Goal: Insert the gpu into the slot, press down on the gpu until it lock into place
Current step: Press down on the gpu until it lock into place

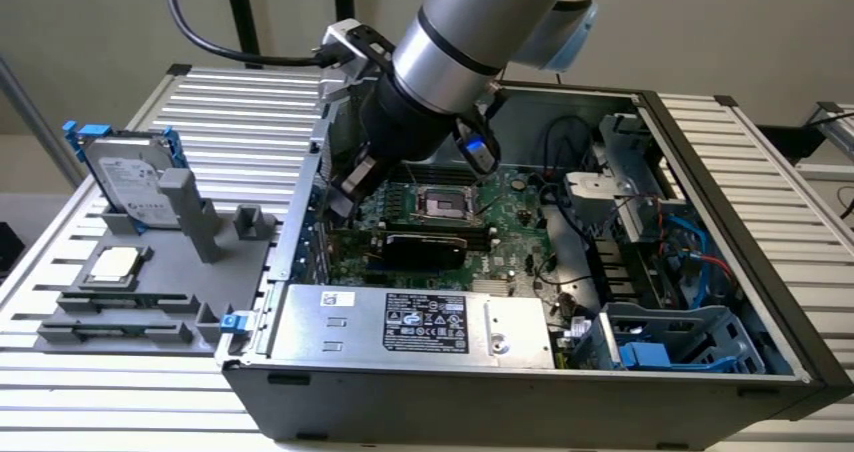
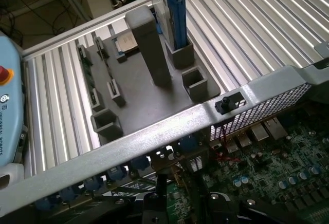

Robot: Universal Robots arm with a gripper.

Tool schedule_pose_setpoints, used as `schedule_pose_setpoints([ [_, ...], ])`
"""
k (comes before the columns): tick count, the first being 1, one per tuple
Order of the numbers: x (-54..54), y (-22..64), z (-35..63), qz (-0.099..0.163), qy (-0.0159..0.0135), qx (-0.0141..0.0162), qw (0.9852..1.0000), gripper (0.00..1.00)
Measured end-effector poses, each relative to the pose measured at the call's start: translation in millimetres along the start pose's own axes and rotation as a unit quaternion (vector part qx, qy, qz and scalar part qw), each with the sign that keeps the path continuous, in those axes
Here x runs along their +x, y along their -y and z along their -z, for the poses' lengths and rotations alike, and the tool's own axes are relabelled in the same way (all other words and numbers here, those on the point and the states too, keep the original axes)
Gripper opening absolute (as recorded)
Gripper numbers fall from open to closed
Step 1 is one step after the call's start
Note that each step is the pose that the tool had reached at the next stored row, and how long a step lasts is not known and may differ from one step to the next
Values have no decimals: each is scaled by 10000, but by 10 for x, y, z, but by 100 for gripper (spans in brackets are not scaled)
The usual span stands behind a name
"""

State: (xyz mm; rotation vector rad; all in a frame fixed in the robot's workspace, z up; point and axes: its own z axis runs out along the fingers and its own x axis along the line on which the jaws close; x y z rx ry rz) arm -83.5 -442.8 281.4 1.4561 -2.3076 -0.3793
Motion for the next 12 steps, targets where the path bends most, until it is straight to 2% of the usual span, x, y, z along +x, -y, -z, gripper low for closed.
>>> schedule_pose_setpoints([
  [7, 20, -6, -17, -38, -37, 17, 10000, 33],
  [12, 29, -6, -21, -60, -52, 23, 10000, 33],
])
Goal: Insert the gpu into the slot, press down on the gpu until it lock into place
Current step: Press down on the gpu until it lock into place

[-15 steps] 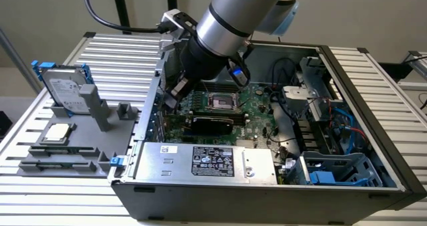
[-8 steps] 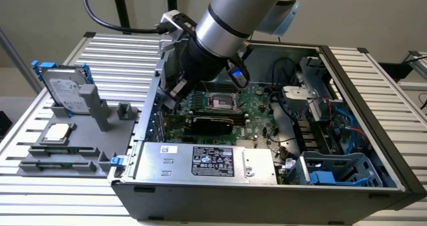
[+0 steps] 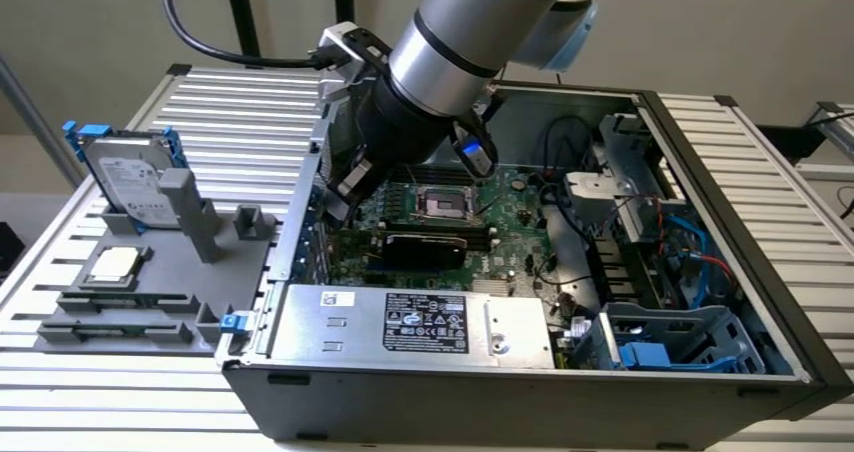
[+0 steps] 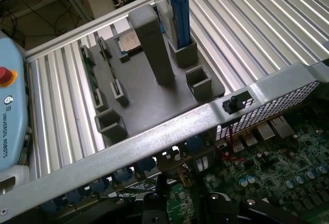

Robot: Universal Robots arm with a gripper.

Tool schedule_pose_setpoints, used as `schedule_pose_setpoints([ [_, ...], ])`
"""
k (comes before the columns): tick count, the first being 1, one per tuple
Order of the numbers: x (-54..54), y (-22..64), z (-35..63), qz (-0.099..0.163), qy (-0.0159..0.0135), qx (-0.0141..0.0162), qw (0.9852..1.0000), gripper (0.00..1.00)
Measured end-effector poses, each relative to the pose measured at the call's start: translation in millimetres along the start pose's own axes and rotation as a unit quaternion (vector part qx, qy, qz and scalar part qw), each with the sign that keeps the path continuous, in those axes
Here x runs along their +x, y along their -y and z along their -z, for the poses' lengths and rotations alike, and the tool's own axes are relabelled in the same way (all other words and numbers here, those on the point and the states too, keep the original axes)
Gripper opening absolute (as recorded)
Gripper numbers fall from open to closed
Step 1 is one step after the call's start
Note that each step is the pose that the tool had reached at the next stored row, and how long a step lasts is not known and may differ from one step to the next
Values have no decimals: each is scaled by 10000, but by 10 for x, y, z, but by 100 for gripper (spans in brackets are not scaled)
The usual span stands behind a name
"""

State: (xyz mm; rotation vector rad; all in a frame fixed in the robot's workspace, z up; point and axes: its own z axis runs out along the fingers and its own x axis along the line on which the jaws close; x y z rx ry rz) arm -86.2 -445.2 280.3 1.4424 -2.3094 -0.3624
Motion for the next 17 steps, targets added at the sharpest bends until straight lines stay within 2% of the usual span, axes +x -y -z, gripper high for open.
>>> schedule_pose_setpoints([
  [17, -44, -16, -10, -37, 18, -7, 10000, 33],
])
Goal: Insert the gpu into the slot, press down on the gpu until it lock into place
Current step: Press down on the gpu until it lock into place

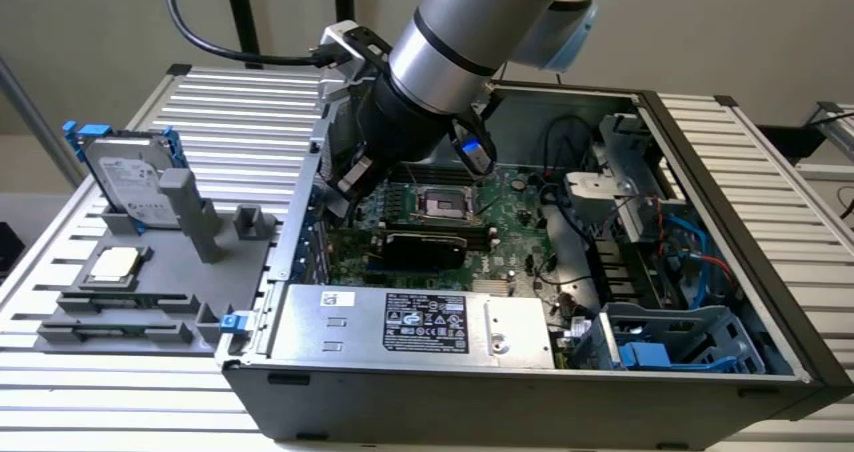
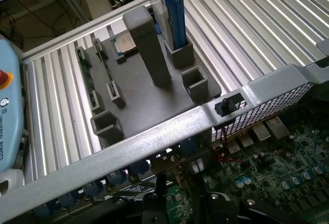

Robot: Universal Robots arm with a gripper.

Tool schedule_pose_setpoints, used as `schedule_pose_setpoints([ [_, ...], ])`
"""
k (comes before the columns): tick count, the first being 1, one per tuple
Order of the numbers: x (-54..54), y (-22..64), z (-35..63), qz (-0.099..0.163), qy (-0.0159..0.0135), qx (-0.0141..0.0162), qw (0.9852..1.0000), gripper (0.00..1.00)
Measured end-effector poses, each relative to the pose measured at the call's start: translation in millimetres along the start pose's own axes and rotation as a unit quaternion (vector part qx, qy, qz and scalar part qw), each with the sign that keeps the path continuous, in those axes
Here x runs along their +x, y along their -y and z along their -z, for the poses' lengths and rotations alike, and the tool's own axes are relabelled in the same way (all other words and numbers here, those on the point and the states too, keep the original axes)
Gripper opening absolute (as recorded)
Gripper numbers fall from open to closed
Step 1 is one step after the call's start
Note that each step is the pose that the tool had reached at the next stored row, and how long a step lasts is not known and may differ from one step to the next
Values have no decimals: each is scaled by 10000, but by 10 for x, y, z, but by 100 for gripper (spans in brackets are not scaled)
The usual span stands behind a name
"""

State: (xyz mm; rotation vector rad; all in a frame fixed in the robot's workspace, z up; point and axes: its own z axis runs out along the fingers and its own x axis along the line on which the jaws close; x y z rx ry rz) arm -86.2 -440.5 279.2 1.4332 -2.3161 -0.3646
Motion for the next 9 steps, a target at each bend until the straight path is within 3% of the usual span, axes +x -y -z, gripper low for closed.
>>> schedule_pose_setpoints([
  [9, -11, -6, 0, -4, 2, -1, 10000, 33],
])
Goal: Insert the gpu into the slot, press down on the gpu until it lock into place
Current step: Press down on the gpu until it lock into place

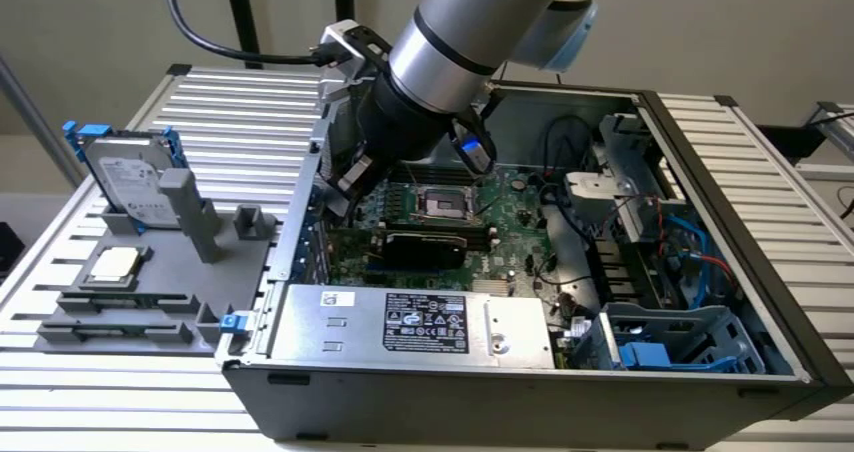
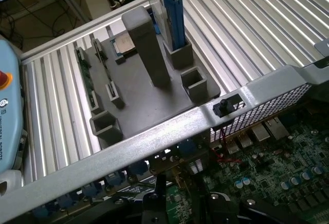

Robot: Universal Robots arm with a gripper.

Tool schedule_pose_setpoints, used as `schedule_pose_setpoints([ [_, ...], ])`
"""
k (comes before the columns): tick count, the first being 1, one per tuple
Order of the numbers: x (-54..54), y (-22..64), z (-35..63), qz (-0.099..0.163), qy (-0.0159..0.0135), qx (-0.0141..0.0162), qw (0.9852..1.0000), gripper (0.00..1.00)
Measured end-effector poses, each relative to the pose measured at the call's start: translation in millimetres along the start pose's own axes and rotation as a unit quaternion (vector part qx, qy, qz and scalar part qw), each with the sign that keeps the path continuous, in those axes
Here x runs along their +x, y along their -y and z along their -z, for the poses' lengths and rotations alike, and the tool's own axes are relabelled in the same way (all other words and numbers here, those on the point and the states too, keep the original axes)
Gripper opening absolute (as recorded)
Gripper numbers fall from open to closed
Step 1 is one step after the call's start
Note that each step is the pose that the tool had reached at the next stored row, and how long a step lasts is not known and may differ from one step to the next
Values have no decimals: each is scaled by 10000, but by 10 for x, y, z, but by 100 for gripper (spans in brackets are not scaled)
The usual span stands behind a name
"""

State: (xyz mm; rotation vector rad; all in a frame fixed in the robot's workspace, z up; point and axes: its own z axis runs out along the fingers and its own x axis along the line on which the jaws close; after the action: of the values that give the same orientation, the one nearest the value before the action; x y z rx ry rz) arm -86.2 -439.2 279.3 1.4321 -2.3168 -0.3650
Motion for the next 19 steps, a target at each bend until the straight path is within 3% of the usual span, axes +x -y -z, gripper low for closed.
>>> schedule_pose_setpoints([
  [13, -22, -13, -1, -17, 3, -15, 10000, 33],
  [19, -23, -15, 3, -27, -16, -63, 10000, 33],
])
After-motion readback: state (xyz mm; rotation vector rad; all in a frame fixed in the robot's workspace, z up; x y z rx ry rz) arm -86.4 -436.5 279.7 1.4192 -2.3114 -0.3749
